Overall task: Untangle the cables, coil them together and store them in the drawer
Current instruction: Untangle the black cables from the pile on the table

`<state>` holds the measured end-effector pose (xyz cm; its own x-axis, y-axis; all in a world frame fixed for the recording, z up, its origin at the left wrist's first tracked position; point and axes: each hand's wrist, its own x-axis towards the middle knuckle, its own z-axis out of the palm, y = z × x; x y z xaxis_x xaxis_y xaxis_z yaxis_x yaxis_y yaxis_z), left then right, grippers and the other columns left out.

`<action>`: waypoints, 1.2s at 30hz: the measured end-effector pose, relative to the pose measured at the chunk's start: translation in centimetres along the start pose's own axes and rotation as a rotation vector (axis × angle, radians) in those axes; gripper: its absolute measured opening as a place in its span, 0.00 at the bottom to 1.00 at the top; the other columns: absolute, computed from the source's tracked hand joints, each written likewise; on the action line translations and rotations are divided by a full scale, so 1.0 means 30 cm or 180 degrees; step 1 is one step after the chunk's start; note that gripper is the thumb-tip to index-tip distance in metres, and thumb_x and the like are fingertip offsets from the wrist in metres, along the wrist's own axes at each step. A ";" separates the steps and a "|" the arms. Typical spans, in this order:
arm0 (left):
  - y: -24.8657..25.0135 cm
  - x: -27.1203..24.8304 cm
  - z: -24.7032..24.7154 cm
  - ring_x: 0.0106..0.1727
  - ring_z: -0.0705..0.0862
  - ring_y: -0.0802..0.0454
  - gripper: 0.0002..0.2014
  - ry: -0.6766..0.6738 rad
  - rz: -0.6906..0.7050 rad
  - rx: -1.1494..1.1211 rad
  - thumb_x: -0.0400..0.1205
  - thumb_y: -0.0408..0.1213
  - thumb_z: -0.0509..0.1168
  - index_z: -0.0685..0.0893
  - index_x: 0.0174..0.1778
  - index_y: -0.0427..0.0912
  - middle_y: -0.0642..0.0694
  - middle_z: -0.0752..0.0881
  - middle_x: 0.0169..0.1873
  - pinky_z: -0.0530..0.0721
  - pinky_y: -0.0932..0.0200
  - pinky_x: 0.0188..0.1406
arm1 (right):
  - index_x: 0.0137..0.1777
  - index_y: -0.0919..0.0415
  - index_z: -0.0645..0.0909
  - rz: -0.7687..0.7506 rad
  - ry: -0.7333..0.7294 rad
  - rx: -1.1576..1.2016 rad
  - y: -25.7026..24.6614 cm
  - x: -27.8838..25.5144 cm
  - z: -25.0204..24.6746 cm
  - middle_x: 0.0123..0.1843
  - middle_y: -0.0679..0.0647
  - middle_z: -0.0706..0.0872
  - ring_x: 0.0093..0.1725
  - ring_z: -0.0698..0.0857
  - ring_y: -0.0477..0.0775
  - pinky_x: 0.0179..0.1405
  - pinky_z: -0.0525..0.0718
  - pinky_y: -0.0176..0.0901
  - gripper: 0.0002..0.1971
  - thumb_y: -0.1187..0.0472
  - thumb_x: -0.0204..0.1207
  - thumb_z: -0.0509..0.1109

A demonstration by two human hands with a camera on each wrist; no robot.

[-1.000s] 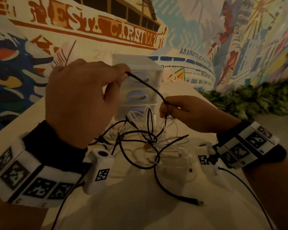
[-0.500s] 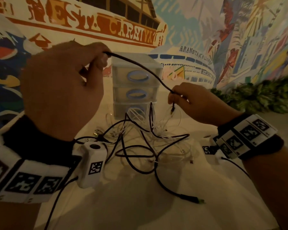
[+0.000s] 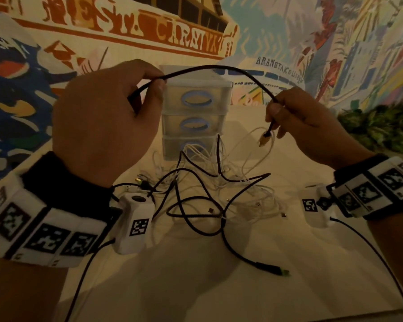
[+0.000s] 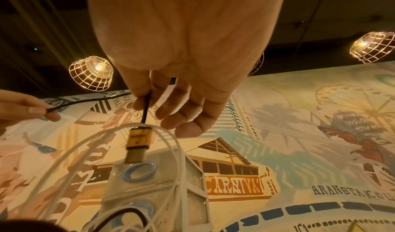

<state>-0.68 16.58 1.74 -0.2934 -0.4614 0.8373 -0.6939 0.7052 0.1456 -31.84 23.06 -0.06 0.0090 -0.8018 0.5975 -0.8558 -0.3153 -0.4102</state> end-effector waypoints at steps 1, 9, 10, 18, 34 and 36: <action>-0.002 0.001 0.000 0.31 0.73 0.54 0.16 -0.0039 -0.0020 0.0020 0.89 0.52 0.54 0.84 0.63 0.52 0.56 0.73 0.27 0.70 0.58 0.35 | 0.46 0.51 0.79 0.0053 -0.0134 0.0078 0.001 -0.004 0.000 0.45 0.50 0.83 0.42 0.86 0.49 0.45 0.87 0.46 0.13 0.57 0.92 0.57; -0.012 0.002 0.003 0.35 0.77 0.53 0.17 -0.0005 -0.0055 -0.0005 0.89 0.54 0.53 0.83 0.63 0.54 0.51 0.81 0.32 0.79 0.53 0.40 | 0.47 0.54 0.81 0.0233 -0.0749 0.0438 -0.004 -0.017 0.013 0.47 0.50 0.93 0.54 0.91 0.49 0.62 0.83 0.47 0.15 0.54 0.91 0.56; -0.014 0.004 0.003 0.35 0.78 0.52 0.17 0.0025 -0.0036 0.0000 0.89 0.54 0.54 0.84 0.63 0.54 0.51 0.81 0.32 0.78 0.54 0.40 | 0.47 0.51 0.83 0.0184 -0.0836 0.0282 -0.005 -0.018 0.012 0.49 0.46 0.92 0.55 0.90 0.46 0.62 0.82 0.47 0.15 0.50 0.89 0.57; -0.019 0.006 -0.004 0.37 0.76 0.55 0.17 0.0073 -0.0016 0.0054 0.88 0.57 0.55 0.84 0.61 0.55 0.50 0.81 0.32 0.69 0.59 0.37 | 0.45 0.53 0.79 0.0122 -0.0083 0.0093 0.020 -0.028 -0.023 0.36 0.51 0.86 0.34 0.84 0.48 0.39 0.84 0.39 0.16 0.52 0.92 0.54; -0.069 0.009 0.008 0.27 0.80 0.44 0.31 -0.0542 -0.0357 0.0327 0.84 0.67 0.48 0.90 0.45 0.49 0.46 0.83 0.25 0.81 0.49 0.29 | 0.43 0.51 0.86 0.1209 -0.0129 -0.0887 0.201 -0.028 -0.080 0.37 0.50 0.91 0.27 0.89 0.50 0.35 0.83 0.41 0.16 0.54 0.90 0.60; -0.060 0.007 0.009 0.28 0.82 0.44 0.30 -0.0553 -0.0313 0.0090 0.85 0.65 0.49 0.90 0.45 0.49 0.45 0.85 0.26 0.83 0.44 0.32 | 0.44 0.50 0.87 0.1231 -0.0427 -0.0807 0.209 -0.004 -0.042 0.39 0.51 0.92 0.28 0.90 0.48 0.35 0.85 0.40 0.16 0.55 0.90 0.60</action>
<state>0.34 15.07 1.51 -0.3307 -0.6150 0.7159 -0.7422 0.6380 0.2052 -37.87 21.82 -1.84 -0.2824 -0.8996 0.3332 -0.9086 0.1393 -0.3938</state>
